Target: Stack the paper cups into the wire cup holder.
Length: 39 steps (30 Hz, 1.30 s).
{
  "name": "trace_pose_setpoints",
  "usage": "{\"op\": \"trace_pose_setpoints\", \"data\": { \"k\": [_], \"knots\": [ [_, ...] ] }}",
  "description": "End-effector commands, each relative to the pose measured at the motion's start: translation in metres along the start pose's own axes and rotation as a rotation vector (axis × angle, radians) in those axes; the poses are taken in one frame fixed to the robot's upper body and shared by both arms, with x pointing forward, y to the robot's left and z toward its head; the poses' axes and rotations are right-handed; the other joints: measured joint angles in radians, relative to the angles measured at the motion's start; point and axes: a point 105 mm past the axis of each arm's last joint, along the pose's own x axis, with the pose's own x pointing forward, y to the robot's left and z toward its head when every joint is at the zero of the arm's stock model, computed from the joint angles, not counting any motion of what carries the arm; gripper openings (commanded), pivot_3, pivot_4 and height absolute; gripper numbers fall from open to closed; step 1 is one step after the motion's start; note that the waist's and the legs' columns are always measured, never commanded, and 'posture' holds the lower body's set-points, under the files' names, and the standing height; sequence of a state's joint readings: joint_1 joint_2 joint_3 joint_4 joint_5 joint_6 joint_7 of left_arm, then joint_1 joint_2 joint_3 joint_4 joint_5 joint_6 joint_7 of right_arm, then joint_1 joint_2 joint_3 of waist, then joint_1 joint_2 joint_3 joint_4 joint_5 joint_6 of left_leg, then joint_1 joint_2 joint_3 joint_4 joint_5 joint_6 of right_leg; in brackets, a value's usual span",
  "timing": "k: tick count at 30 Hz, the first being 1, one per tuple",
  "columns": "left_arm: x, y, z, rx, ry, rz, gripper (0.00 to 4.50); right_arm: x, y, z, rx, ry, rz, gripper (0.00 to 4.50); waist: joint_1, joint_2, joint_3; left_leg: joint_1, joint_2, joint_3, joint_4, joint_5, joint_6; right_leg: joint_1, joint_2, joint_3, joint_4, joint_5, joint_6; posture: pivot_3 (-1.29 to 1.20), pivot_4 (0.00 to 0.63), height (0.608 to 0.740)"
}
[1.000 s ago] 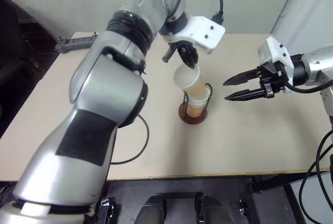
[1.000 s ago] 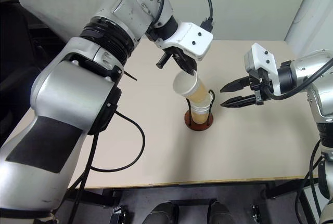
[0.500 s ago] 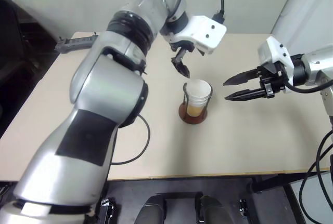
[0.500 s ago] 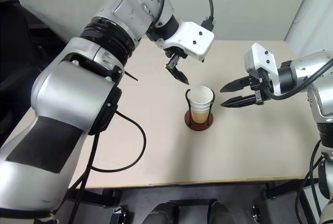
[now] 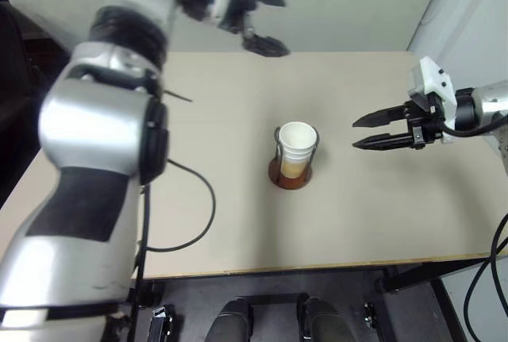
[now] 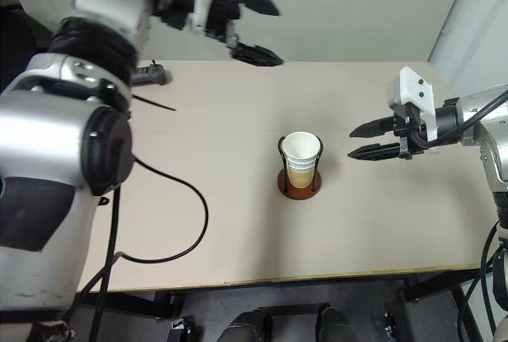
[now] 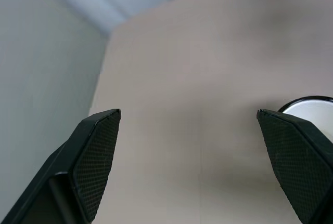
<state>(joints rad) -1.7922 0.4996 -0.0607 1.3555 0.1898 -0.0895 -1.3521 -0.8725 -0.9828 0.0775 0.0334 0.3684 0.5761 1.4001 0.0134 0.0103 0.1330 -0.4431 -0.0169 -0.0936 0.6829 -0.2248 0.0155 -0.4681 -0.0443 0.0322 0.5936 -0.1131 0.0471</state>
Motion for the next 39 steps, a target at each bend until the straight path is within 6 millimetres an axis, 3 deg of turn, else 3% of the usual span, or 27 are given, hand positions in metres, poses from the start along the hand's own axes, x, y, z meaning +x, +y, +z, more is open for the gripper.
{"op": "trace_pose_setpoints", "data": {
  "k": [1,4,9,14,19,24,39],
  "knots": [
    [-0.027,0.003,-0.016,-0.144,-0.105,0.031,4.48,-0.015,-0.015,0.004,0.017,-0.056,-0.131,2.0,-0.001,0.0,0.0,0.0,0.0,0.0,0.0,0.0,0.0,0.0,0.0,0.0,0.0,0.001,-0.001,0.0,0.15,0.74],
    [-0.046,0.001,-0.056,-0.266,-0.138,0.129,4.48,-0.017,-0.029,-0.001,0.053,-0.121,-0.258,2.0,-0.004,0.001,0.0,0.002,0.001,0.0,0.001,0.001,0.0,0.002,0.001,0.0,0.001,0.002,-0.003,0.0,0.15,0.74],
    [-0.068,-0.001,-0.096,-0.427,-0.216,0.359,4.48,-0.016,-0.036,-0.012,0.111,-0.185,-0.363,2.0,0.002,0.001,0.0,0.006,0.001,-0.001,0.002,0.002,-0.001,0.005,0.001,-0.001,0.002,0.003,-0.004,0.0,0.15,0.74],
    [-0.092,-0.021,-0.128,-0.488,-0.215,0.536,4.48,-0.015,-0.035,-0.024,0.157,-0.196,-0.4,2.0,-0.002,0.001,0.0,0.008,0.001,0.002,0.002,0.003,-0.001,0.007,0.001,-0.001,0.003,0.004,-0.005,0.0,0.15,0.74],
    [-0.094,-0.063,-0.152,-0.619,-0.204,0.498,4.48,-0.014,-0.033,-0.028,0.182,-0.229,-0.412,2.0,-0.001,0.001,0.0,0.01,0.001,0.001,0.002,0.005,-0.004,0.008,0.002,-0.001,0.003,0.006,-0.009,0.0,0.15,0.74],
    [-0.09,-0.085,-0.154,-0.682,-0.221,0.491,4.48,-0.015,-0.038,-0.03,0.219,-0.284,-0.462,2.0,-0.001,0.001,0.0,0.02,0.001,-0.002,-0.001,0.006,-0.006,0.016,0.003,-0.001,0.002,0.007,-0.01,0.0,0.15,0.74],
    [-0.096,-0.084,-0.15,-0.699,-0.271,0.6,4.48,-0.004,-0.037,-0.037,0.282,-0.3,-0.466,2.0,-0.006,0.001,0.0,0.023,0.002,-0.003,-0.006,0.005,-0.012,0.017,0.003,0.0,-0.001,0.004,-0.006,0.0,0.15,0.74]
  ]
}}
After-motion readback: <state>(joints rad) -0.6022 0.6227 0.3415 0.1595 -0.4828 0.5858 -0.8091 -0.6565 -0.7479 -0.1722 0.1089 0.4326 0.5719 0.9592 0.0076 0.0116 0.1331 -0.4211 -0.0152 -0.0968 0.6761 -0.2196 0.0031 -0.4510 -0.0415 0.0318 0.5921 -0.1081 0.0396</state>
